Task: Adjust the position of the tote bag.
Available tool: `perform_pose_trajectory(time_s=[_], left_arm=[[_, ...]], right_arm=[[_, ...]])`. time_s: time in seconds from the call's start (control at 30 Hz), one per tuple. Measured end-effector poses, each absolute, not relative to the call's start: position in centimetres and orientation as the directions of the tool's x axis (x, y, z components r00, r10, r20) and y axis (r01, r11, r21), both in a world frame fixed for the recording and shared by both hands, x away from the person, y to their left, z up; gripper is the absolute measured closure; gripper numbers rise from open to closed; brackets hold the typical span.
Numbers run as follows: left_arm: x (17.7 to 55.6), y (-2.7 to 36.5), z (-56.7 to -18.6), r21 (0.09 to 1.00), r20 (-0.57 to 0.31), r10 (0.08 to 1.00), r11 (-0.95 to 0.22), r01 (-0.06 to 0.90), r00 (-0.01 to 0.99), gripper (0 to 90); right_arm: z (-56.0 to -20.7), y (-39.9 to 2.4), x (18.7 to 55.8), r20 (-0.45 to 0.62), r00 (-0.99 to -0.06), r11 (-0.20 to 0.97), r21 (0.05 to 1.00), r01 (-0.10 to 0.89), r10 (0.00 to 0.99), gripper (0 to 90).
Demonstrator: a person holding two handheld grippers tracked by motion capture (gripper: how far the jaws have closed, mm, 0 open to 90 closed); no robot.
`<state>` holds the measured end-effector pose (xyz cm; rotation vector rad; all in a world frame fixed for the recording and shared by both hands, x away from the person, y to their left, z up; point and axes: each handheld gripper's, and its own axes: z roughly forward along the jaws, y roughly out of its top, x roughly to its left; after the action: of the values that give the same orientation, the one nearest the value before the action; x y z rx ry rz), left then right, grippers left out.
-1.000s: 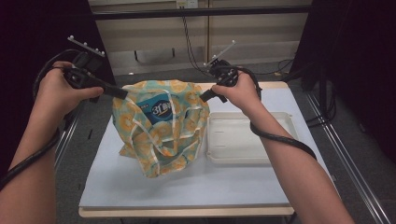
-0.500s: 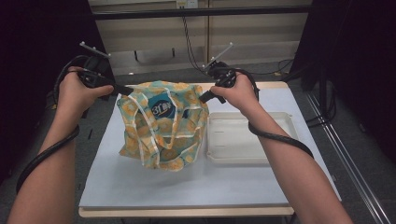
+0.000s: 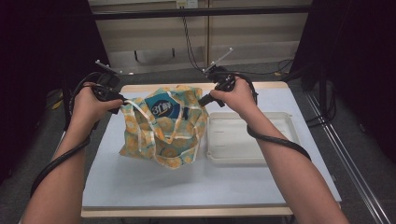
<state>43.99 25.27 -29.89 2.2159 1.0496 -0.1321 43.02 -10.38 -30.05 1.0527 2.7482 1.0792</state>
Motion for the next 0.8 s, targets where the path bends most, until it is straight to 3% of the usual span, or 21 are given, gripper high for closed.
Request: perform_pose_trajectory(time_s=[0.37, 0.8], left_arm=[[43.4, 25.8, -29.7, 0.540, -0.368, 0.663, -0.419, 0.730, 0.652, 85.7], [43.2, 26.0, -29.5, 0.540, -0.341, 0.677, -0.426, 0.726, 0.652, 83.8]], right_arm=[[-29.0, -10.6, 42.4, 0.195, -0.788, 0.551, 0.619, 0.560, 0.584, 84.6], [-27.2, -10.3, 41.1, 0.159, -0.812, 0.582, 0.623, 0.523, 0.561, 54.5]])
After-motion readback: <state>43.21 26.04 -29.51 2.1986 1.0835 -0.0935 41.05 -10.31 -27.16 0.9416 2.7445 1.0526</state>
